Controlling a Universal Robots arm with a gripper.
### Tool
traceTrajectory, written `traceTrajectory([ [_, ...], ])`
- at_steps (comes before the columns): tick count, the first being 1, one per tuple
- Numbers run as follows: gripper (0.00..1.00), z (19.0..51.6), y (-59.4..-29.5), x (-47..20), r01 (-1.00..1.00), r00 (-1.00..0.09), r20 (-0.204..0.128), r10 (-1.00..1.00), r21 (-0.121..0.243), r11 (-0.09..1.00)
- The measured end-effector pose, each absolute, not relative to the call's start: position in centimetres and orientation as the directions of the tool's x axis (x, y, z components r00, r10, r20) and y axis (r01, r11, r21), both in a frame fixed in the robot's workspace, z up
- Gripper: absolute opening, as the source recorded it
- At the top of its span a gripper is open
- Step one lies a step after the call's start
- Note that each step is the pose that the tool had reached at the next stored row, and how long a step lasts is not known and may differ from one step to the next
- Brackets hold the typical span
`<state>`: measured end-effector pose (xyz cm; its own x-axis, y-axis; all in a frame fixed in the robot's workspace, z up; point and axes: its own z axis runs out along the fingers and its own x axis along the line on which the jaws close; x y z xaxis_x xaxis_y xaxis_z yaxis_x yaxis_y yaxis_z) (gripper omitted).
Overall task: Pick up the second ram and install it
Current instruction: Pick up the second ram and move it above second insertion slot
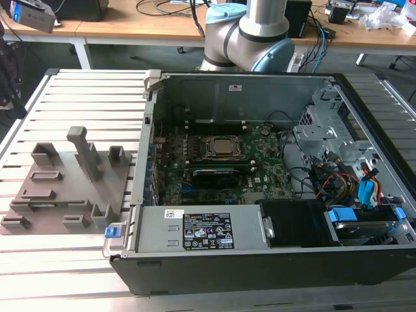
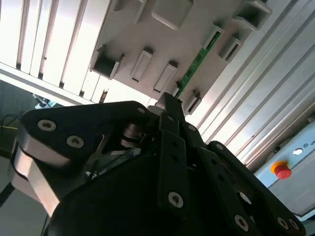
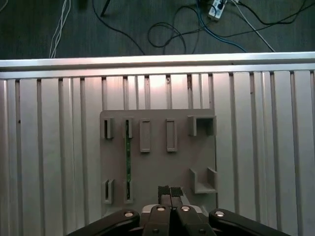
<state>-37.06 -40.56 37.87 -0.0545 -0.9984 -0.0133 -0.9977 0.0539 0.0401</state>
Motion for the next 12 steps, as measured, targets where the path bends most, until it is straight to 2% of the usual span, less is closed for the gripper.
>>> traceTrajectory([
  [2,0.11,37.84,-40.56,-37.06,-0.995,-0.09,-0.013,-0.996,0.04,0.089],
  [7,0.11,37.84,-40.56,-37.05,-0.995,-0.094,-0.013,-0.996,0.04,0.093],
  [11,0.36,37.84,-40.56,-37.05,-0.995,-0.095,-0.013,-0.995,0.04,0.094],
  [12,0.36,37.84,-40.56,-37.06,-0.995,-0.095,-0.013,-0.995,0.04,0.094],
])
